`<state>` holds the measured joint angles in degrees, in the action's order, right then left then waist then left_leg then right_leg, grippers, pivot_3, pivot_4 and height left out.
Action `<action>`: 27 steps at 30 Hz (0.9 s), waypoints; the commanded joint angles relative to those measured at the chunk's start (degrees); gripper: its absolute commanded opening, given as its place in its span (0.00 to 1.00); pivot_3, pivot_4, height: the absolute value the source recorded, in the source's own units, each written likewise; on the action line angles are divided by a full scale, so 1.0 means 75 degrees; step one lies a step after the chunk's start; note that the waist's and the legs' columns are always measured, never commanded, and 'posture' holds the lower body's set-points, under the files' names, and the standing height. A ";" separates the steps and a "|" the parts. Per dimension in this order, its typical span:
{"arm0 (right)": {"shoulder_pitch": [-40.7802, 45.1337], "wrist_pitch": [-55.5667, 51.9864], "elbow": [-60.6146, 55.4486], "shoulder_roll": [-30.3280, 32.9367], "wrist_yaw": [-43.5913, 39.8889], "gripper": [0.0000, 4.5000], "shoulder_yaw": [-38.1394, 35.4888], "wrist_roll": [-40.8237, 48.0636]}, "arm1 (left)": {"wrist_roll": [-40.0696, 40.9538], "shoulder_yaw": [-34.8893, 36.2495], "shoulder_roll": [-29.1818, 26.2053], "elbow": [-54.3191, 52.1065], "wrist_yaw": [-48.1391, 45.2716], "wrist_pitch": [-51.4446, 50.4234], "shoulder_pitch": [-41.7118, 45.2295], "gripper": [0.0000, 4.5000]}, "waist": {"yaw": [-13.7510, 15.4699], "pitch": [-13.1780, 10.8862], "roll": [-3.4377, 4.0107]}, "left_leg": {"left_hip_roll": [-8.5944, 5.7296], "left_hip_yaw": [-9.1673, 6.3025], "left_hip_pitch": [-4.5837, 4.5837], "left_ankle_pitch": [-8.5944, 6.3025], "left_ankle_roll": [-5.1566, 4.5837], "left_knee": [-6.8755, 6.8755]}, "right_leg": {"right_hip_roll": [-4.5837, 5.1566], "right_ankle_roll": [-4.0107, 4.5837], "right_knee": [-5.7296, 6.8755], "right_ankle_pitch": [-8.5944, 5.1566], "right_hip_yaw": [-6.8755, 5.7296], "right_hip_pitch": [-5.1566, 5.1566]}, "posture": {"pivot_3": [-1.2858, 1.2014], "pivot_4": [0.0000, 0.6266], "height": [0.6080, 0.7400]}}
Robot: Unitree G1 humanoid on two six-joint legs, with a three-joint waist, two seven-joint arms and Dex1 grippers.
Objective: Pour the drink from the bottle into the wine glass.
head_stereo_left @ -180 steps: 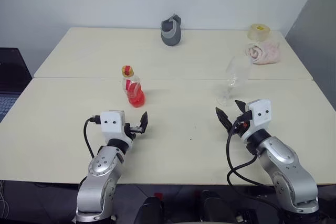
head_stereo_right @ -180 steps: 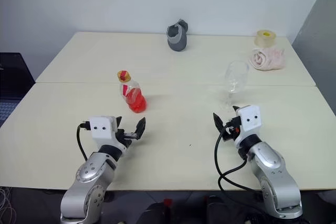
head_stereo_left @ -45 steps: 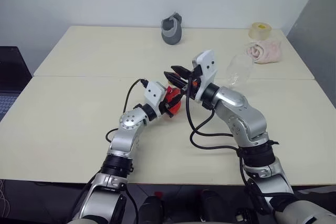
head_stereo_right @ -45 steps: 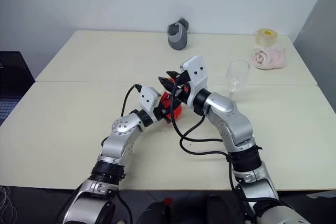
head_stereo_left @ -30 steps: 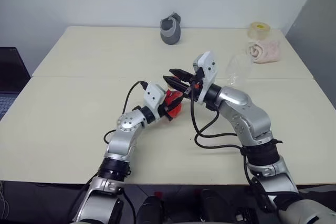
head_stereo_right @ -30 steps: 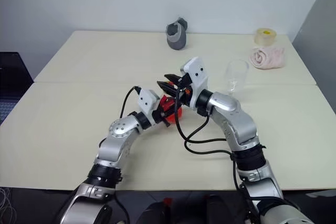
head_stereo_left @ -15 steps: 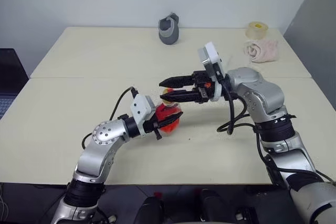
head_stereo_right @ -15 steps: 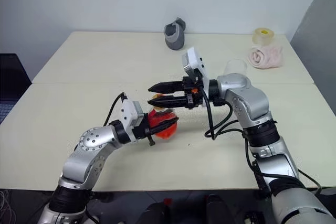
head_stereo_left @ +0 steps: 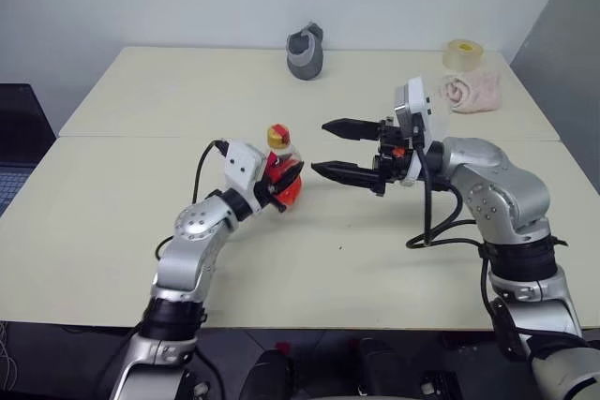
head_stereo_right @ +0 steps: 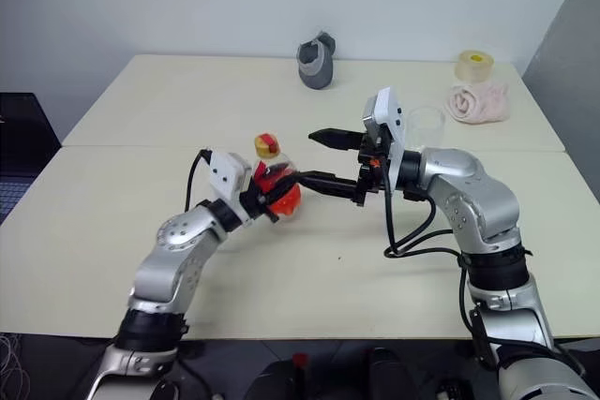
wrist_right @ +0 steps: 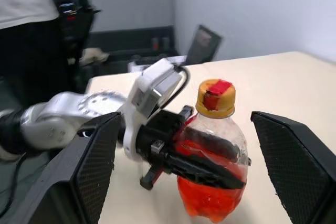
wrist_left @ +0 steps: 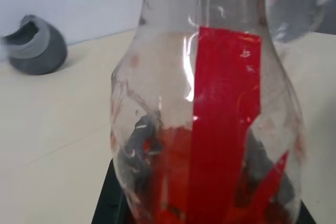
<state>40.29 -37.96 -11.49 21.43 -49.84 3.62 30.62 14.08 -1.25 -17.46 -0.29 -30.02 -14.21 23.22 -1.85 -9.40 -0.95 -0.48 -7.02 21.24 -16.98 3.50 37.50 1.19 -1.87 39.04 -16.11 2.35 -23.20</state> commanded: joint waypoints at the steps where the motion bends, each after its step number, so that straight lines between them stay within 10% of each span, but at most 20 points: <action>1: -0.0009 0.0284 -0.0321 -0.0232 0.0821 0.94 -0.0093 -0.0298 | -0.0120 0.0133 0.0273 0.0291 0.0310 0.0465 0.0374 0.27 | -0.0003 0.0000 0.0000 | 0.0001 -0.0001 0.0008 0.0002 0.0004 0.0008 | 0.0000 0.0000 -0.0001 0.0000 -0.0001 -0.0003 | 0.52 0.24 1.00; 27: 0.1130 0.1157 0.1522 -0.1965 0.1605 0.95 0.0860 -0.1299 | -0.0240 -0.0491 0.0522 0.0676 -0.0408 0.0575 0.0708 0.22 | -0.0017 0.0000 0.0001 | -0.0008 -0.0010 0.0063 0.0015 0.0028 0.0052 | 0.0000 -0.0010 0.0002 0.0008 -0.0017 -0.0033 | 0.52 0.24 1.00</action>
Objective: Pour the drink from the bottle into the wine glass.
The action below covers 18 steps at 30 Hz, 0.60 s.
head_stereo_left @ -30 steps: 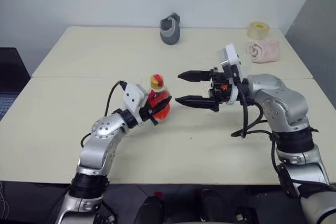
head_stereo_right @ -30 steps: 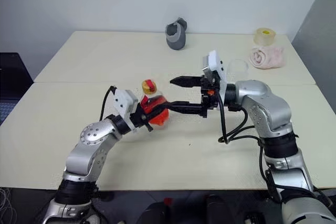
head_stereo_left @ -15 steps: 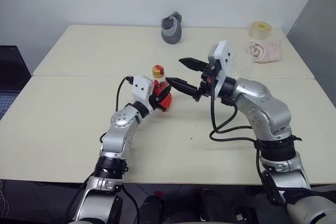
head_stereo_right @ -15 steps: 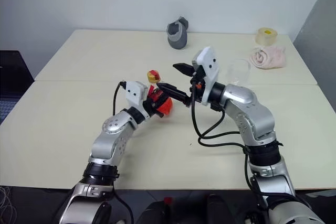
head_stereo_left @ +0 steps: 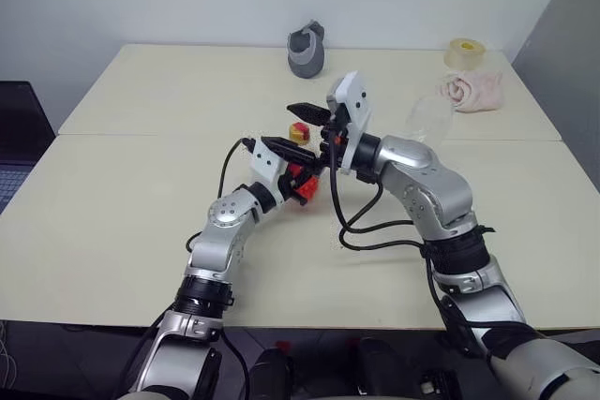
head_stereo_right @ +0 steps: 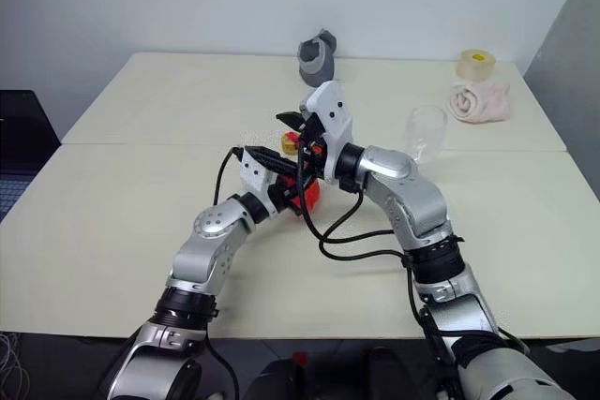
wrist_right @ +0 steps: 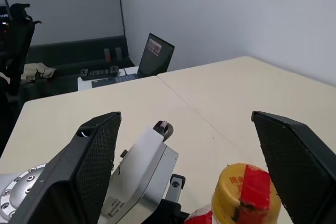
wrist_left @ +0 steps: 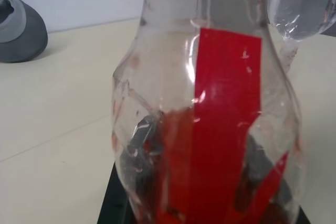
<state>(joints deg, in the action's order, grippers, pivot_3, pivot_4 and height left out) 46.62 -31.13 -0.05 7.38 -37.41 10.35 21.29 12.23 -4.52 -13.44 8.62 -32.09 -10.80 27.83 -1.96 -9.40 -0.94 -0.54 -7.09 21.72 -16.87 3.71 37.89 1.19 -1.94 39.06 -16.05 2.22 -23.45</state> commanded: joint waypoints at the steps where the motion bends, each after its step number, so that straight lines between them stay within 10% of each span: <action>1: 0.0307 0.0274 0.0040 -0.0108 -0.0065 0.95 -0.0039 -0.0057 | 0.0007 -0.0060 -0.0017 -0.0528 -0.0146 0.0115 0.0088 0.22 | -0.0001 0.0000 0.0000 | 0.0000 0.0000 0.0000 0.0000 0.0000 0.0000 | 0.0000 0.0000 0.0000 0.0000 0.0000 0.0000 | 0.52 0.24 1.00; 18: 0.0624 0.0331 0.1074 -0.0158 0.0399 0.95 -0.0533 -0.0140 | 0.0049 -0.0104 0.0023 -0.0928 -0.0143 -0.0170 -0.0032 0.22 | -0.0005 0.0000 0.0001 | 0.0001 0.0003 0.0003 0.0000 0.0000 0.0000 | 0.0001 0.0001 0.0004 0.0001 0.0004 -0.0005 | 0.52 0.24 1.00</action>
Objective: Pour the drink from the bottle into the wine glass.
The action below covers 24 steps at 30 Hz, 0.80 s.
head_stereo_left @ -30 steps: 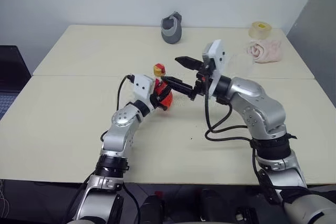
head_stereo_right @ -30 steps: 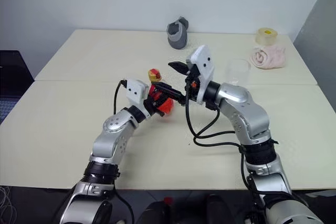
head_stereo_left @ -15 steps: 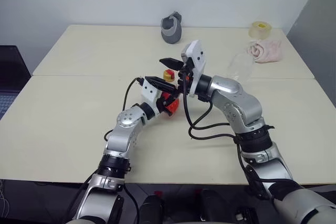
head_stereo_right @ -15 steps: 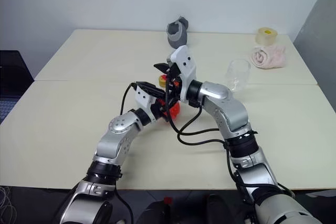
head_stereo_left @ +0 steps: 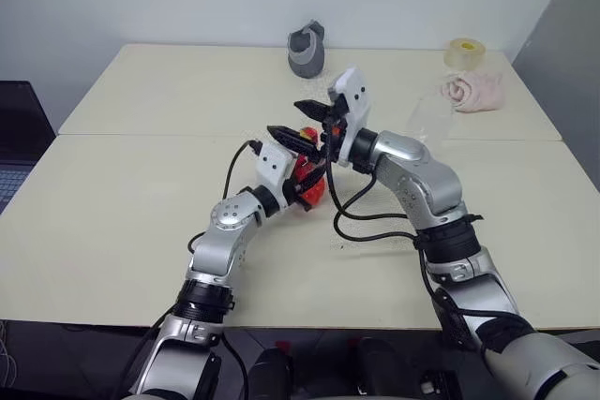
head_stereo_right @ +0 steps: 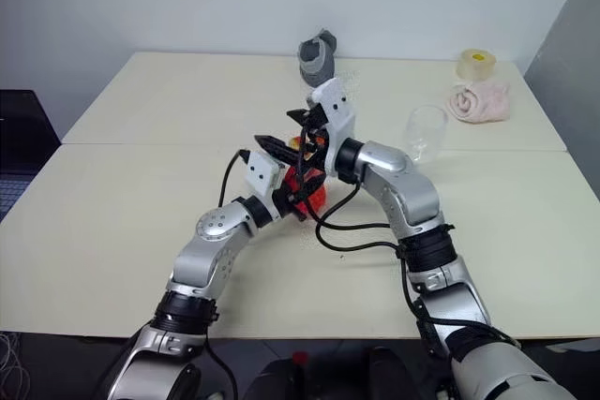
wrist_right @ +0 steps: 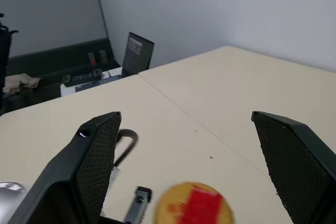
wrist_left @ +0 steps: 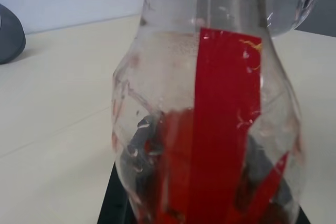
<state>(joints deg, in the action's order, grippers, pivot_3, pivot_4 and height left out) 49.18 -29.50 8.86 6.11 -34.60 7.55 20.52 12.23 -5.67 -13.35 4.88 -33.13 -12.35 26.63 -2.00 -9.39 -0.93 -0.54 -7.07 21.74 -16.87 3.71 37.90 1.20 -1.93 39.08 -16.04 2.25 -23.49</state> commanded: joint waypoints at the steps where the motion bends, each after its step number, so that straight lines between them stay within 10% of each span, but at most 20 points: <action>1: 0.0277 0.0117 -0.0128 0.0019 0.0011 0.95 -0.0151 -0.0045 | 0.0054 0.0058 0.0006 -0.0433 -0.0007 0.0025 0.0138 0.22 | -0.0001 0.0000 0.0000 | 0.0000 0.0000 0.0000 0.0000 0.0000 -0.0001 | 0.0000 0.0000 0.0000 0.0000 0.0000 0.0000 | 0.52 0.24 1.00; 8: 0.0067 0.0084 -0.0492 -0.0014 -0.0151 0.91 -0.0038 -0.0030 | 0.0044 0.0079 -0.0018 -0.0381 -0.0017 0.0028 0.0204 0.22 | -0.0006 0.0000 0.0000 | 0.0000 0.0000 0.0002 0.0000 0.0000 0.0000 | -0.0001 0.0000 0.0001 0.0000 0.0000 -0.0002 | 0.52 0.24 1.00; 17: 0.0031 0.0280 -0.0600 -0.0016 -0.0483 0.28 -0.0070 0.0053 | 0.0006 0.0097 -0.0033 -0.0305 0.0016 0.0080 0.0271 0.22 | -0.0006 0.0000 0.0000 | 0.0001 -0.0001 0.0002 0.0000 0.0000 0.0000 | -0.0002 0.0000 0.0001 0.0000 -0.0001 -0.0002 | 0.52 0.24 1.00; 24: 0.0082 0.0205 -0.0868 0.0073 -0.1623 0.29 0.0147 0.0508 | 0.0169 0.0054 -0.0269 -0.0814 -0.0279 -0.0110 -0.0009 0.22 | -0.0007 0.0000 0.0000 | 0.0000 0.0000 0.0002 0.0000 0.0000 0.0000 | -0.0001 0.0000 0.0000 0.0000 -0.0001 -0.0002 | 0.52 0.24 1.00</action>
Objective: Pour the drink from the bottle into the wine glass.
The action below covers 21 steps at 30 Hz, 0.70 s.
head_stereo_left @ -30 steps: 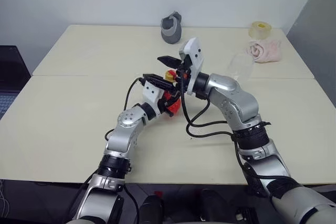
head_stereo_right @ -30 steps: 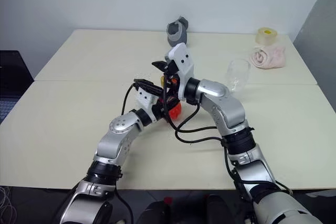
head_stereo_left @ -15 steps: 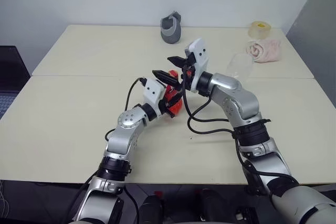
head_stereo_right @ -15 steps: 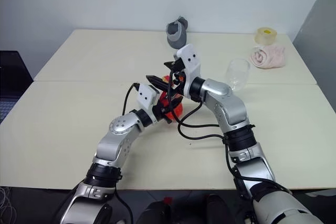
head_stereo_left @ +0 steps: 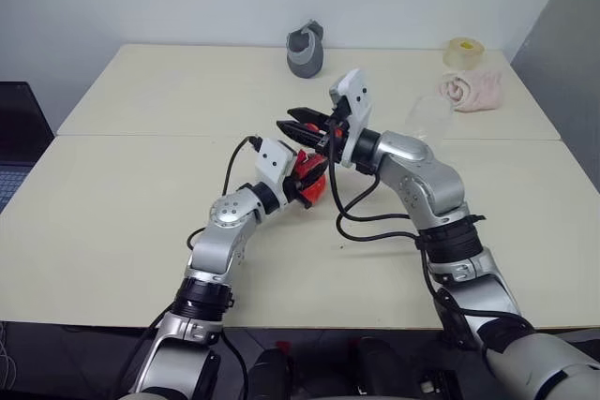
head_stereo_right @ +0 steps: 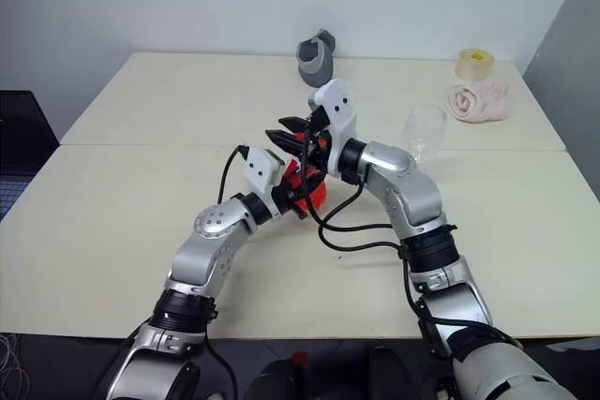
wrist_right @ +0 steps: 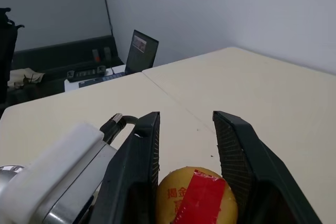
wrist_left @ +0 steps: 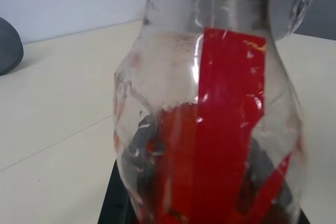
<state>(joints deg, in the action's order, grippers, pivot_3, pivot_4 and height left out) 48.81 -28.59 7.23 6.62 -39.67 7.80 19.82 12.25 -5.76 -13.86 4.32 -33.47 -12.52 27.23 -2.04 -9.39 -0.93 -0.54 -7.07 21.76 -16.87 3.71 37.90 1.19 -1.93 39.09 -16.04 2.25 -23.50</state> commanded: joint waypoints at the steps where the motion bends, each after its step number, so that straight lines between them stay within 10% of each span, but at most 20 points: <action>1: 0.0179 -0.0022 -0.0755 0.0103 -0.1505 0.29 0.0230 0.0830 | 0.0271 -0.0019 -0.0403 -0.1101 -0.0573 -0.0084 -0.0303 0.22 | -0.0035 -0.0001 0.0001 | 0.0000 0.0000 0.0000 0.0000 0.0000 0.0000 | 0.0000 0.0000 0.0000 0.0000 0.0001 0.0000 | 0.52 0.24 1.00; 13: 0.1336 0.0568 0.0782 0.0634 -0.4637 0.29 0.0490 0.1091 | 0.2414 0.0526 -0.2392 -0.4944 -0.2099 -0.1264 -0.2709 0.22 | -0.0162 -0.0017 0.0028 | 0.0017 -0.0046 -0.0013 -0.0018 -0.0032 -0.0008 | 0.0000 0.0012 0.0001 0.0007 -0.0004 0.0002 | 0.52 0.24 1.00; 21: 0.1079 0.0530 0.0545 0.1011 -0.4702 0.92 0.0250 0.1201 | 0.2222 0.0601 -0.2092 -0.4978 -0.1186 -0.1457 -0.2732 0.22 | 0.0019 -0.0020 0.0032 | 0.0000 -0.0052 -0.0007 -0.0017 -0.0030 0.0005 | 0.0001 0.0007 -0.0014 0.0009 -0.0012 0.0019 | 0.52 0.24 1.00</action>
<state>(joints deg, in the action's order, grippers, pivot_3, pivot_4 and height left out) 57.31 -24.44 13.82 12.75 -76.39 12.51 28.28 28.65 -1.13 -30.15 -29.06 -43.66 -23.83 5.89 -1.89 -9.55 -0.69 -0.53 -7.46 21.70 -17.00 3.49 37.93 1.20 -1.88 38.99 -15.97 2.16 -23.36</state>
